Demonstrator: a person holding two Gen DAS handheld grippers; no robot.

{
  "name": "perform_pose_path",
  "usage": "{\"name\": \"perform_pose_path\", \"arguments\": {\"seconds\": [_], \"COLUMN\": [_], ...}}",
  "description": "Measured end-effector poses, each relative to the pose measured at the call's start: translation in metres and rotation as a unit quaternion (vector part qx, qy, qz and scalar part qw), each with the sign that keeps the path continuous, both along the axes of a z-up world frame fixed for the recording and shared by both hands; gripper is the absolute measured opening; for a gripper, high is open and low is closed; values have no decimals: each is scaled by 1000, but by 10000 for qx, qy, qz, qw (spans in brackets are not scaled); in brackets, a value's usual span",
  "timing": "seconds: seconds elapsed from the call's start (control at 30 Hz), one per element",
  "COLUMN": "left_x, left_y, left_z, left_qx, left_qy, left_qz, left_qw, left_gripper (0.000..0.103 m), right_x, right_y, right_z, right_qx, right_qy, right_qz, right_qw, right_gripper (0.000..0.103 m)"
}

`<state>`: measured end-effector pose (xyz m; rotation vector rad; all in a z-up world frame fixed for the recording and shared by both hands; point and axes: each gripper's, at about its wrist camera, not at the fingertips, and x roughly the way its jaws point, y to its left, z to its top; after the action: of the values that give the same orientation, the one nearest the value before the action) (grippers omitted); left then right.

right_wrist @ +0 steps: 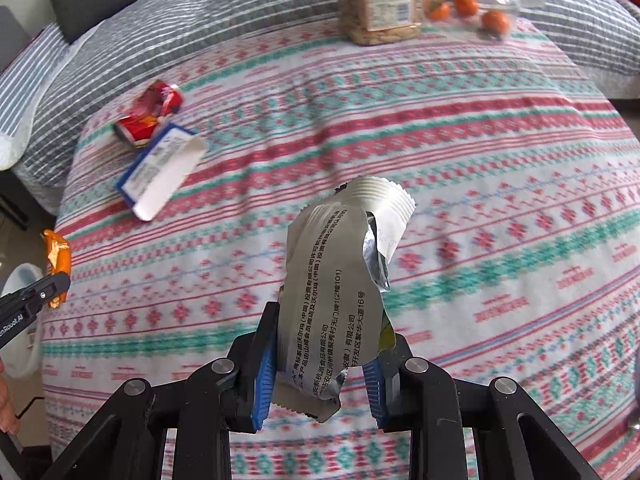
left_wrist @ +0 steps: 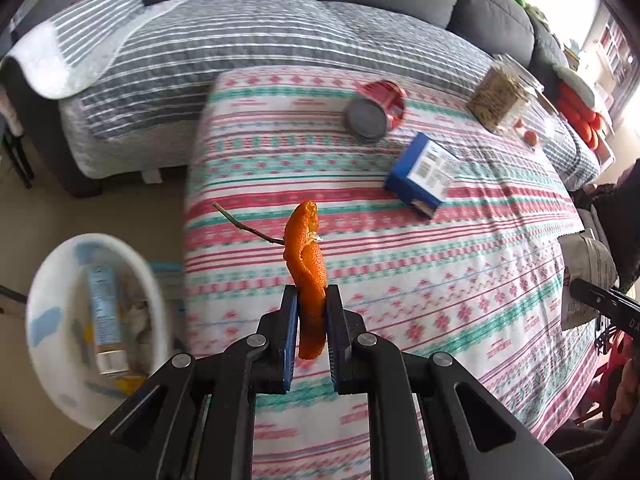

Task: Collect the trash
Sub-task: 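Carry the orange peel over the bin and release it with the left gripper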

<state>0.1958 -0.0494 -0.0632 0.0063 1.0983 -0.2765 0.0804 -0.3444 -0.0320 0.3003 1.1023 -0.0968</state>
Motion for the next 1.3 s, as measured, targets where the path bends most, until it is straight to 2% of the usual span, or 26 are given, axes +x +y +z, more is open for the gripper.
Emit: {"name": "perform_pose_path", "arguments": {"seconds": [0.5,0.8,1.17,1.23,1.27,1.3], "left_x": [-20,-30,-32,-28,-28,-28], "left_y": [103,154,198,202,204,207], "left_z": [12,6,1,-1,-1,0], "left_qx": [126,163,19,-2,48,98], "left_qy": [-19,86,167,187,184,167], "left_qz": [672,1025,1366,1358,1421,1481], "left_qw": [9977,9946,9905,9906,9897,9888], "left_gripper": [14,14,15,20,31,52], "right_x": [29,41,52,55,56,57], "right_y": [80,117,159,167,171,176], "right_z": [5,2,2,1,0,0], "right_qx": [106,149,275,311,326,347], "right_qy": [-116,-133,-221,-221,-221,-221], "right_qz": [648,951,1264,1331,1363,1398], "right_qw": [9978,9953,9914,9904,9899,9893], "right_gripper": [33,33,33,34,34,34]}}
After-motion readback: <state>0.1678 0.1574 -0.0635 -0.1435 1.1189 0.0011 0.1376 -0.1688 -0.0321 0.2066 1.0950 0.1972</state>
